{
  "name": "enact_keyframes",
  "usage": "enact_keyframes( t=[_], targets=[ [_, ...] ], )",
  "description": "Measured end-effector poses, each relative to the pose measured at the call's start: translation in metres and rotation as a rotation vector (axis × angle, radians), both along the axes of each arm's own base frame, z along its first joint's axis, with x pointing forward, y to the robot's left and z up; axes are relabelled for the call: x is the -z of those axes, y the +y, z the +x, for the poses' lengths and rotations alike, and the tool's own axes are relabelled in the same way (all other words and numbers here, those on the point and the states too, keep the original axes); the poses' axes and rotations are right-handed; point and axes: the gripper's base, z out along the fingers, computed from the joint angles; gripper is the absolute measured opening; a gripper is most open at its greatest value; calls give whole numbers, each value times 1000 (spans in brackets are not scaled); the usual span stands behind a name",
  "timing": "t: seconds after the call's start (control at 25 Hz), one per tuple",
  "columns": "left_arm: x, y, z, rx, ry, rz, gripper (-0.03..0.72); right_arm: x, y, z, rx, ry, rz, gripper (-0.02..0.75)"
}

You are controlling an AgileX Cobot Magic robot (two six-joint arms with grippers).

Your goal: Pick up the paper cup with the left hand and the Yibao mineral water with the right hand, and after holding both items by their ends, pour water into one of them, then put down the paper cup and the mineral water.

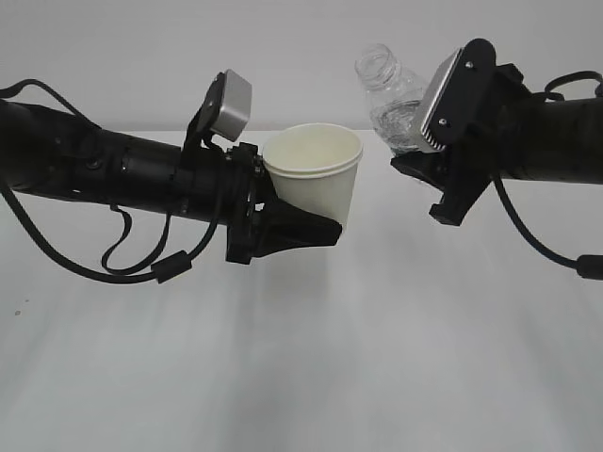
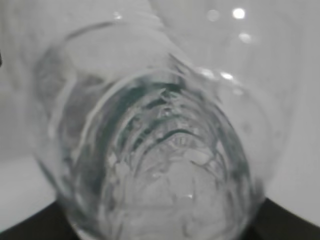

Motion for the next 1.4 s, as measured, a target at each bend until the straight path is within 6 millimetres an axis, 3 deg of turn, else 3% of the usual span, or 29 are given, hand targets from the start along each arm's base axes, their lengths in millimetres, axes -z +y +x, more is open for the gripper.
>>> enact_keyframes(
  t=[0.6, 1.4],
  targets=[
    [1, 0, -2, 27, 11, -6, 454, 0, 1, 0, -21, -20, -37, 402],
    [25, -2, -1, 44, 82, 1, 451, 0, 1, 0, -43, -43, -76, 402]
  ],
)
